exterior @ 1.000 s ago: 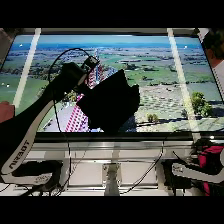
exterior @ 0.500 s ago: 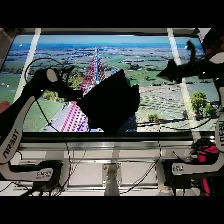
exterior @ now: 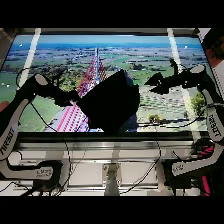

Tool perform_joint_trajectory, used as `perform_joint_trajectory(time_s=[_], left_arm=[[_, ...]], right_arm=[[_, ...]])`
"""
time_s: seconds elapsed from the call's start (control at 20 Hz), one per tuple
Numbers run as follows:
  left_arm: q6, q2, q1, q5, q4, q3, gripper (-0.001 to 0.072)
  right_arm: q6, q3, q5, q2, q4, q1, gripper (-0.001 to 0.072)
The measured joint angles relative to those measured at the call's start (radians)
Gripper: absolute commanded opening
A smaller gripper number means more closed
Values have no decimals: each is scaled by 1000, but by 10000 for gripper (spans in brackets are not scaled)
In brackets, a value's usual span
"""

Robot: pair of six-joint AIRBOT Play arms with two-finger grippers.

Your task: Fold the clothes and pants, and hang the long-sleeved shirts on hangers.

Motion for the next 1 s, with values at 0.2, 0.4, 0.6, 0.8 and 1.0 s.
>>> perform_joint_trajectory(time_s=[0.2, 0.4, 0.6, 0.8, 1.0], left_arm=[[-66, -9, -4, -3, -10, -3, 530], [-92, -17, -15, -7, -13, -4, 477], [-101, -34, -20, -7, -15, -4, 454], [-105, -54, -21, -6, -32, -5, 13], [-85, -51, -15, 4, -39, -3, 12]], right_arm=[[0, -3, -73, -4, -10, 43, 628], [-1, -3, -135, -5, -17, 68, 628], [-1, -3, -170, -5, -24, 75, 628], [-1, -3, -182, -5, -28, 77, 621], [26, -3, -156, -24, -53, 77, 620]])
